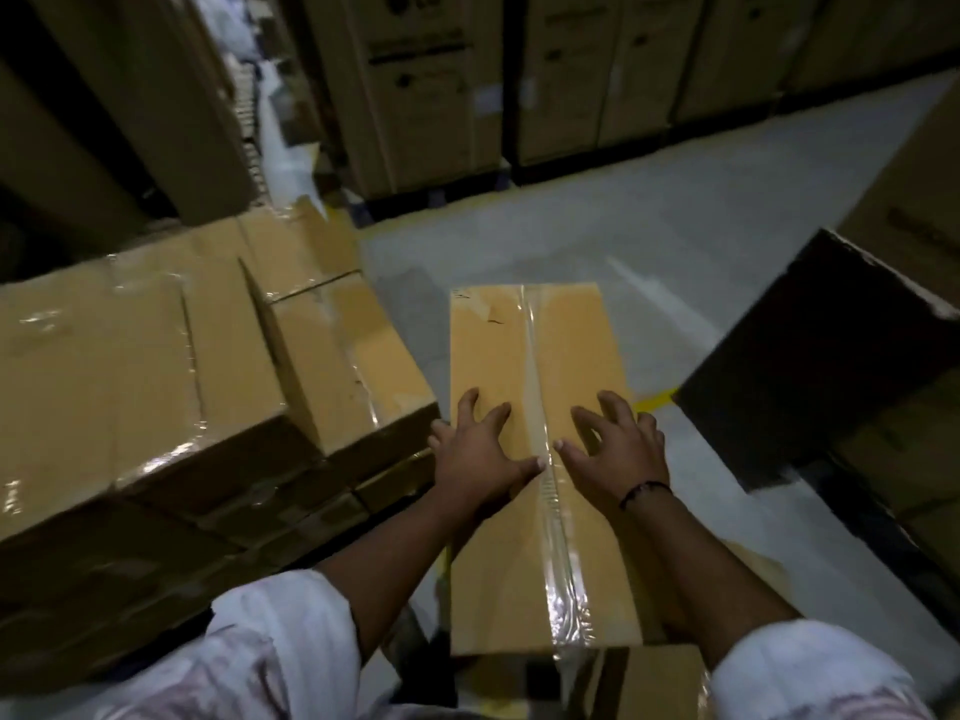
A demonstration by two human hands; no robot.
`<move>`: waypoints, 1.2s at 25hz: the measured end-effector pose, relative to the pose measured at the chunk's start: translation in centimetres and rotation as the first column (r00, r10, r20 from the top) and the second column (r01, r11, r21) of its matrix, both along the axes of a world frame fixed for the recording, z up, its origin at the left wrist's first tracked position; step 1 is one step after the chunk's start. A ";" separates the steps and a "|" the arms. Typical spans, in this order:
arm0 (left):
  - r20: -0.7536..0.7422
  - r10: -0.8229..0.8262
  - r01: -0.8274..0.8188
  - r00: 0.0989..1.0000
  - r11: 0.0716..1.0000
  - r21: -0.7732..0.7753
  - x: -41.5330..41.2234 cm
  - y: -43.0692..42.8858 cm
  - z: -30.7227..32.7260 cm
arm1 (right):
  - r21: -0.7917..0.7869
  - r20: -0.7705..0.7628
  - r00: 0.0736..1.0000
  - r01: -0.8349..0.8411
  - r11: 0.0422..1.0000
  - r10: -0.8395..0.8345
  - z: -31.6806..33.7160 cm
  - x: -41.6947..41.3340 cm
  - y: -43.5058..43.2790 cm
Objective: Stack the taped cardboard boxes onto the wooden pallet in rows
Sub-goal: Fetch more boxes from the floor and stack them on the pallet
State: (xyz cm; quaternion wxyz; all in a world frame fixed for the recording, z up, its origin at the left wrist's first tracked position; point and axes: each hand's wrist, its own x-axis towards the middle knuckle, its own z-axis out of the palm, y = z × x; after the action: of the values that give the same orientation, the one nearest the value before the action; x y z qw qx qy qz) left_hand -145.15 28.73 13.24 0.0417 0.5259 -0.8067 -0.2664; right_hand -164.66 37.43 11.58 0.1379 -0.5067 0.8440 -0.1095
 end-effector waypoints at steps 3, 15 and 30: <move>-0.019 0.038 -0.038 0.999 0.999 -0.022 3.5 -6.8 1.7 | -0.031 -0.038 0.997 -0.071 0.997 0.069 2.1 2.7 -8.0; 0.107 0.163 -0.164 0.981 0.986 0.003 15.7 -30.7 2.7 | -0.024 -0.063 0.956 -0.288 0.957 0.286 2.5 13.9 -35.6; 0.138 0.386 -0.408 0.912 0.887 0.218 19.9 -44.7 -2.1 | 0.156 0.067 0.760 -0.648 0.745 0.647 -2.6 15.4 -54.6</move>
State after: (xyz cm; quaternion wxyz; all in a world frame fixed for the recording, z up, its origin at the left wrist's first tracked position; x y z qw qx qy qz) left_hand -125.26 -15.95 11.16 -0.0059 0.6923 -0.6445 -0.3245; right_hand -149.27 -17.21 8.94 0.2136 -0.7537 0.6214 0.0154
